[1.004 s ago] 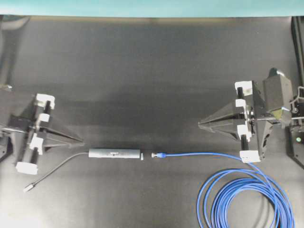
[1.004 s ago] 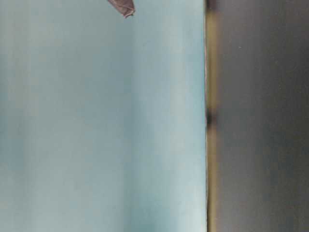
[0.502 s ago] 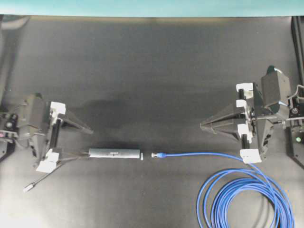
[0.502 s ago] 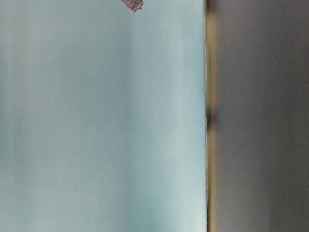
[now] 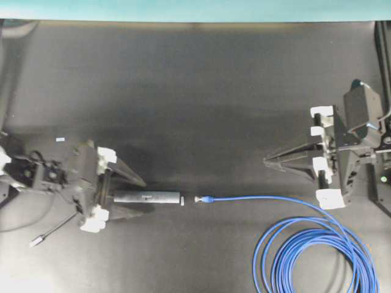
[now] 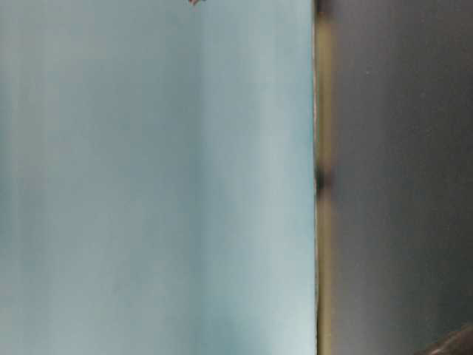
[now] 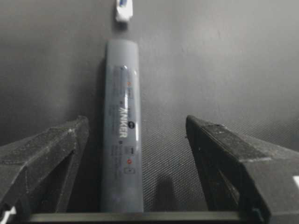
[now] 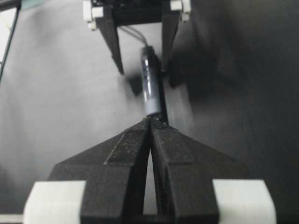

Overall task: Insert the LAN cable into the hub.
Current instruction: 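Grasp the grey hub with the left gripper and lift it slightly, then grasp the blue LAN cable plug with the right gripper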

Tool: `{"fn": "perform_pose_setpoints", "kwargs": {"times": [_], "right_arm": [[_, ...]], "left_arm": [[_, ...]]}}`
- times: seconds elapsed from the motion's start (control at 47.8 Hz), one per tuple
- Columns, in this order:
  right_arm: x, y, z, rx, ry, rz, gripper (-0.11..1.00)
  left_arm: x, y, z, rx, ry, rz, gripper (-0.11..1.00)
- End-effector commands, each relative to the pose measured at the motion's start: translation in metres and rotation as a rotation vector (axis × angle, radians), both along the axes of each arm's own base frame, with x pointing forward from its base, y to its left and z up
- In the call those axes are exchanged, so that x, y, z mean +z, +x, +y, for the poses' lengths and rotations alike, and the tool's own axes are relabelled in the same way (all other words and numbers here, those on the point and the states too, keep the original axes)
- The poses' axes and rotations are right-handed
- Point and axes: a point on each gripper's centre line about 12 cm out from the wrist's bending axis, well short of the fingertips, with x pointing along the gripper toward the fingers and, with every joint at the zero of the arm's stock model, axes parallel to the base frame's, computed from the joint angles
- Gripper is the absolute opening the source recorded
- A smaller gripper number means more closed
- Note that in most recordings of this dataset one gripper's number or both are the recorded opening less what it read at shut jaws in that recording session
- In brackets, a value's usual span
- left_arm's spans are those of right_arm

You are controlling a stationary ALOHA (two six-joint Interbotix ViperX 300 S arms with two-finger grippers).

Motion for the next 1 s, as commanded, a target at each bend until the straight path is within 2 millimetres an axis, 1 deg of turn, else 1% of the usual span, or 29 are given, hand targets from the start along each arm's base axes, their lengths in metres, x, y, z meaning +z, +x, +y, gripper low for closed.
{"fn": "perform_pose_setpoints", "kwargs": {"times": [0.0, 0.126, 0.293, 0.397, 0.481, 0.565, 0.586, 0.607, 0.711, 0.879, 0.921, 0.962, 0.983], "right_arm": [[0.01, 0.0, 0.001, 0.002, 0.012, -0.025, 0.0], [0.012, -0.002, 0.001, 0.002, 0.012, -0.034, 0.0], [0.01, -0.001, 0.001, 0.003, 0.012, -0.024, 0.0], [0.01, -0.001, 0.001, 0.003, 0.011, -0.018, 0.0], [0.01, -0.002, 0.002, 0.005, 0.011, -0.016, 0.0], [0.007, -0.003, 0.002, 0.006, 0.01, -0.002, 0.0], [0.006, -0.004, 0.002, 0.006, 0.01, 0.004, 0.0], [0.004, -0.004, 0.002, 0.008, 0.009, 0.015, 0.0], [-0.008, -0.005, 0.003, 0.012, 0.008, 0.071, 0.0], [-0.042, -0.006, 0.007, 0.015, 0.022, 0.178, 0.0], [-0.049, -0.004, 0.009, 0.015, 0.027, 0.182, 0.01], [-0.054, -0.002, 0.01, 0.018, 0.025, 0.174, 0.04], [-0.057, -0.001, 0.01, 0.018, 0.025, 0.169, 0.09]], "left_arm": [[0.001, 0.004, -0.001, -0.005, 0.0, -0.014, 0.8], [-0.001, 0.006, -0.001, -0.004, 0.004, -0.001, 0.8], [-0.013, 0.011, -0.001, -0.004, 0.015, 0.066, 0.8], [-0.02, 0.013, -0.001, -0.003, 0.025, 0.103, 0.75], [-0.021, 0.013, -0.001, -0.006, 0.035, 0.114, 0.57], [-0.021, 0.012, -0.001, -0.016, 0.065, 0.111, 0.33], [-0.021, 0.012, -0.001, -0.018, 0.071, 0.114, 0.28], [-0.022, 0.012, -0.002, -0.021, 0.076, 0.116, 0.27], [-0.02, 0.017, -0.002, -0.022, 0.087, 0.116, 0.28], [-0.006, 0.028, -0.004, -0.026, 0.092, 0.12, 0.28], [-0.003, 0.03, -0.005, -0.029, 0.094, 0.124, 0.28], [0.001, 0.031, -0.006, -0.031, 0.095, 0.124, 0.28], [0.003, 0.031, -0.007, -0.033, 0.095, 0.121, 0.28]]}}
